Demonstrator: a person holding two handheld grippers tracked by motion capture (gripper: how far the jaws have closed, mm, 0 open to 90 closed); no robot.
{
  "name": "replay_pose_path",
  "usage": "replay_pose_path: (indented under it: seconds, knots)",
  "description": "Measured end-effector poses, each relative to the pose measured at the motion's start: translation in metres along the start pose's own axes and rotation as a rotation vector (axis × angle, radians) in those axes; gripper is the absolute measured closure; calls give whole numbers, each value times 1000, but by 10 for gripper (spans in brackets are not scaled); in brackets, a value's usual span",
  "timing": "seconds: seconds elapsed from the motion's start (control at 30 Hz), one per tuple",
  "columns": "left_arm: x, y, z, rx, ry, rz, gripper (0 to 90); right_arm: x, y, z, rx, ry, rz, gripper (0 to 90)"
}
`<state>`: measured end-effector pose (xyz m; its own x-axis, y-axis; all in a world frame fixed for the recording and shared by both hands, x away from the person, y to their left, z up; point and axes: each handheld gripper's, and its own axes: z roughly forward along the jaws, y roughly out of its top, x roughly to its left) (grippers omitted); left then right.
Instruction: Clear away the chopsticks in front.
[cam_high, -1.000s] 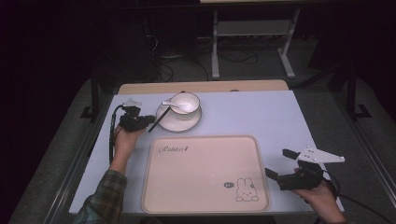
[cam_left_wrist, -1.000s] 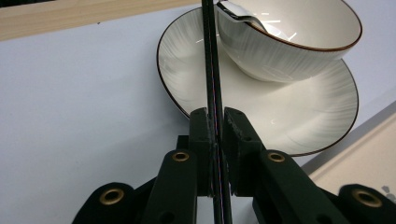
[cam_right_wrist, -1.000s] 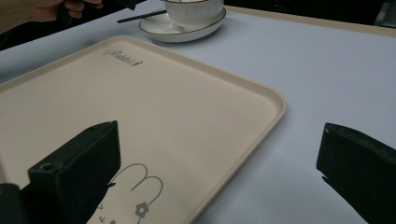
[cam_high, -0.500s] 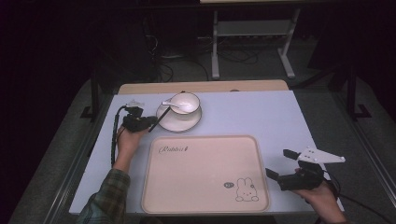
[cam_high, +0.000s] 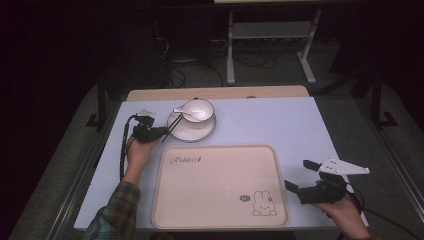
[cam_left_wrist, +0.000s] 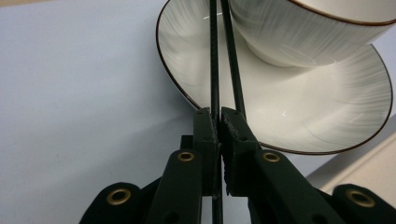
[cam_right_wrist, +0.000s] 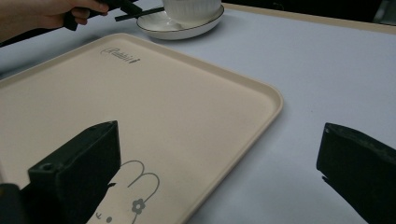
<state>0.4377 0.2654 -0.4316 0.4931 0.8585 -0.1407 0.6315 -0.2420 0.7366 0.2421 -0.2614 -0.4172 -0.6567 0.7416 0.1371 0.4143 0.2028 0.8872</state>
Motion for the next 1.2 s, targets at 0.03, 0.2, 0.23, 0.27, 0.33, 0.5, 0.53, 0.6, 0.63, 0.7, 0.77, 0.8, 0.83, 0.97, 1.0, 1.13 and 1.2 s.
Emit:
replay_pose_path:
  seconds: [0.03, 0.2, 0.23, 0.27, 0.33, 0.5, 0.53, 0.6, 0.63, 0.7, 0.77, 0.8, 0.83, 0.97, 1.0, 1.13, 1.2]
  knots:
    - [0, 0, 0, 0, -1, -2, 844, 0, 0, 0, 1, 0, 0, 0]
    - [1, -1, 1, 4, -8, -8, 851, 0, 0, 0, 0, 0, 0, 0]
    - [1, -1, 1, 4, -8, -8, 852, 0, 0, 0, 0, 0, 0, 0]
    - [1, -1, 0, 5, -7, -7, 852, 0, 0, 0, 0, 0, 0, 0]
    - [1, -1, 0, 3, -5, -14, 855, 0, 0, 0, 0, 0, 0, 0]
    - [1, 0, -4, -7, 0, -21, 858, 0, 0, 0, 0, 0, -1, 0]
    - [1, 1, -7, -12, -2, -21, 859, 0, 0, -1, 0, 0, 0, 0]
    - [2, 1, -9, -15, -2, -25, 860, 0, 0, -1, -1, 0, 0, 0]
    - [2, 1, -10, -16, 0, -27, 861, 0, 0, -1, -1, 0, -1, 0]
    - [2, 1, -12, -19, 1, -32, 862, 0, 0, -1, -1, 0, -2, 0]
    - [3, 1, -15, -25, 3, -34, 863, 0, 0, -1, 0, 0, -2, 0]
    - [5, 1, -18, -25, 4, -40, 863, 0, 0, -1, -1, -1, -3, 0]
    - [5, 1, -18, -25, 4, -40, 863, 0, 0, -1, -1, -1, -3, 0]
    - [8, -2, -28, -21, 7, -32, 863, 0, 0, -2, -2, -1, -5, 0]
    - [11, -4, -34, -23, 7, -36, 863, 0, 0, -1, -1, 0, -4, 0]
    - [16, -8, -45, -33, 2, -52, 863, 0, 0, -1, -2, 0, -5, 0]
    - [18, -13, -54, -25, 7, -47, 863, -1, 0, -1, 0, 1, -5, 0]
